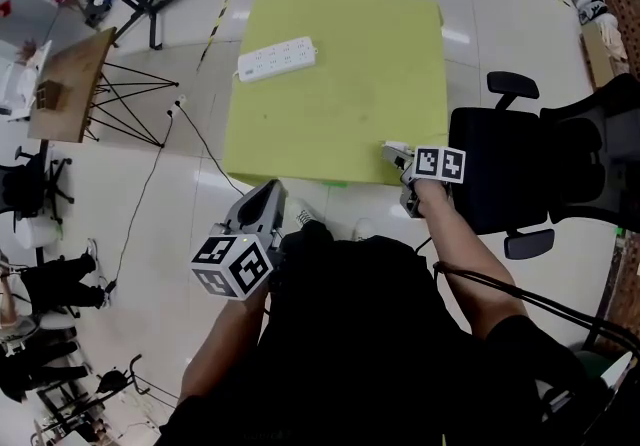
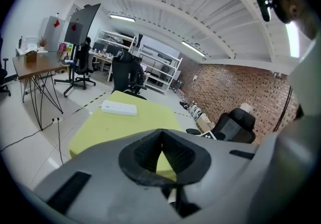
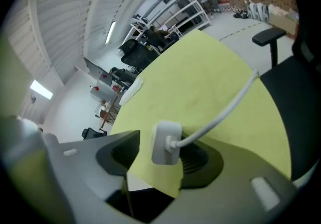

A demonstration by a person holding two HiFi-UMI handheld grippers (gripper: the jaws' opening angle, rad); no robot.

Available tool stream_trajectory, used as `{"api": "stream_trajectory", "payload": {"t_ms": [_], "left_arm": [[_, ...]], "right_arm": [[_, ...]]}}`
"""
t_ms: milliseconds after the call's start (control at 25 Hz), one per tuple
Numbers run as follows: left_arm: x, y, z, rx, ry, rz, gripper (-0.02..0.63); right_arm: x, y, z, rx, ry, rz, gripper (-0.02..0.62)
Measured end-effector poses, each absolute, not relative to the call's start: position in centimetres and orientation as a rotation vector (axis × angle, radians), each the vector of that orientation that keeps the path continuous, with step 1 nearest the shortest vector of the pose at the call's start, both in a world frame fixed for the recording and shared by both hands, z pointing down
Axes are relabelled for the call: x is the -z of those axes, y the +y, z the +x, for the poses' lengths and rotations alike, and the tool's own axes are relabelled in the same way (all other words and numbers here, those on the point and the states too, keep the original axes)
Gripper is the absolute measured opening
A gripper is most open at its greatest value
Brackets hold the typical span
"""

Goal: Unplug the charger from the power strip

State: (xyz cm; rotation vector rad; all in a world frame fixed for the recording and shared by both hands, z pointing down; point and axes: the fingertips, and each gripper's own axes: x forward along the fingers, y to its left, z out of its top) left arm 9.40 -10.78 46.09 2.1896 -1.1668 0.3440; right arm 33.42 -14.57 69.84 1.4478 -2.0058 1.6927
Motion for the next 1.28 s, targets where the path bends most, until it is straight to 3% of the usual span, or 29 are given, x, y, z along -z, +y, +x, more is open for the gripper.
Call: {"api": "stream_trajectory", "payload": {"t_ms": [400,640,880,1280], "left_arm": [[-45.9,-9.6,10.2,-0.309,-1.159,2.189,0.005],[-45.9,-8.3,10.3,-0.312,-1.156,2.177,0.005],[-45.3,-8.5,9.9,-0.308,-1.170,2.190,0.005],[-44.9,-8.4,8.5,-0.268,-1.181,2.196,0.005]], "right_arm": [[-68.6,-13.0,35.6,-1.909,-1.970,1.532,0.348],[-68.8,-13.1,36.7,-2.532,-1.817,1.554,0.367],[-68.6,-12.4,36.3,-2.896,-1.629,1.560,0.373],[-66.8,-13.3,36.2,-2.532,-1.784,1.619,0.383]]}}
